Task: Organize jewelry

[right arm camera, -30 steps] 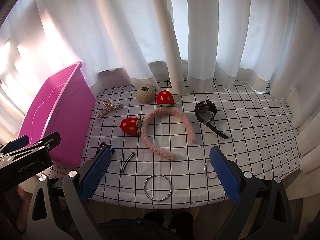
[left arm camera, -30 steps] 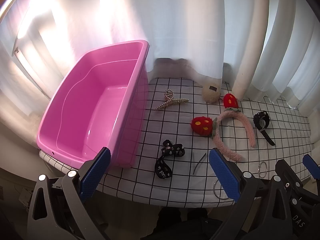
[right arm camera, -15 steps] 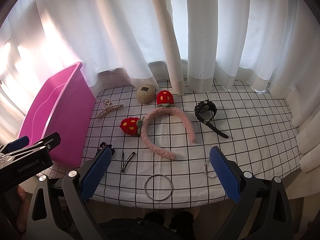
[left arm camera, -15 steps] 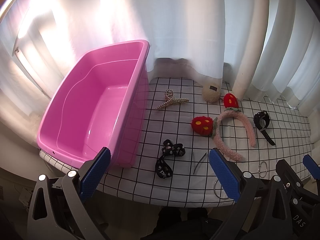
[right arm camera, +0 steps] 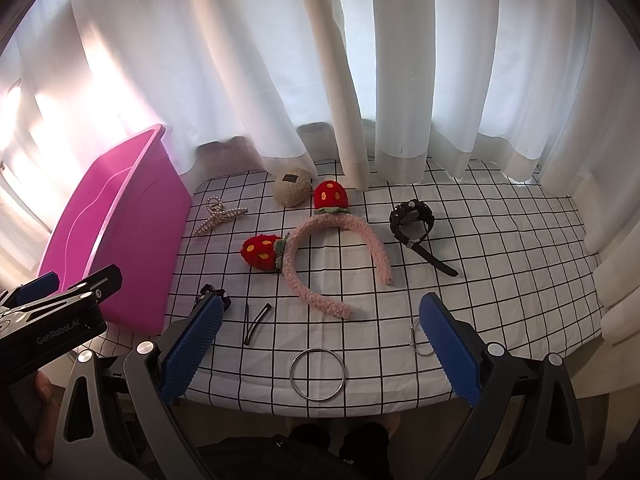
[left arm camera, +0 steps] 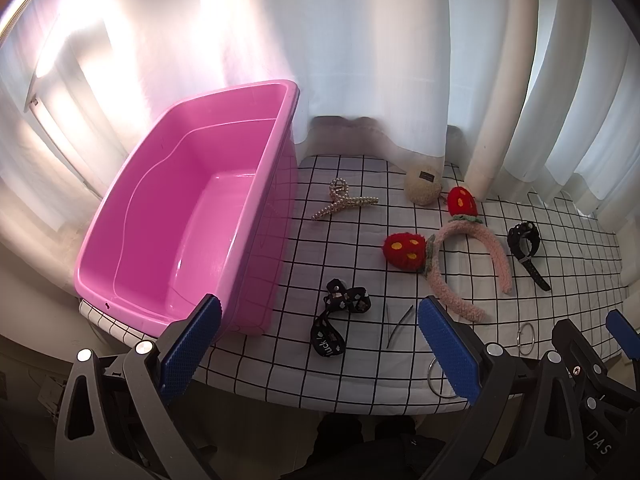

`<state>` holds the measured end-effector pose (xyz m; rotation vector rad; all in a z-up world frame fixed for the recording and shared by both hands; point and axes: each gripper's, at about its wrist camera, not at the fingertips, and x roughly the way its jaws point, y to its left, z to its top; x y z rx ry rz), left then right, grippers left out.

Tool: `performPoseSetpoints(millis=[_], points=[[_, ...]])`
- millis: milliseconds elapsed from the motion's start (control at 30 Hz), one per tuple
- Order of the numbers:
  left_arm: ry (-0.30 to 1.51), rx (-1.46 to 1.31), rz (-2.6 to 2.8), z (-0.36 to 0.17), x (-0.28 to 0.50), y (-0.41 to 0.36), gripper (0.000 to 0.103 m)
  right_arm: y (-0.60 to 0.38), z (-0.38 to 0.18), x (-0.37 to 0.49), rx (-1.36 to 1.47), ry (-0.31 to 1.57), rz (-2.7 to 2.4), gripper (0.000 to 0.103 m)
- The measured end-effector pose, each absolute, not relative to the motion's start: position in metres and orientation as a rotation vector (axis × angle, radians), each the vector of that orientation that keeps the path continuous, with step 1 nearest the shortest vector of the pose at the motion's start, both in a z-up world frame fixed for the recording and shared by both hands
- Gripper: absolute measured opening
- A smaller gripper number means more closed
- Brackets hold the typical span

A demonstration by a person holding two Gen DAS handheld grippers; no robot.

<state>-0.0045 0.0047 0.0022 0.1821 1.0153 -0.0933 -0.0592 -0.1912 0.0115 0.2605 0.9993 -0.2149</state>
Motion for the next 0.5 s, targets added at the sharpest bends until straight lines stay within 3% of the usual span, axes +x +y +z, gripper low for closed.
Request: performPoseSetpoints(millis=[500], points=[[1.043,0.174,-0.099,-0.007,-0.007,0.0,0.097,-0.201,0.006,-0.064,0.284,1.011,-0.22,0.094]])
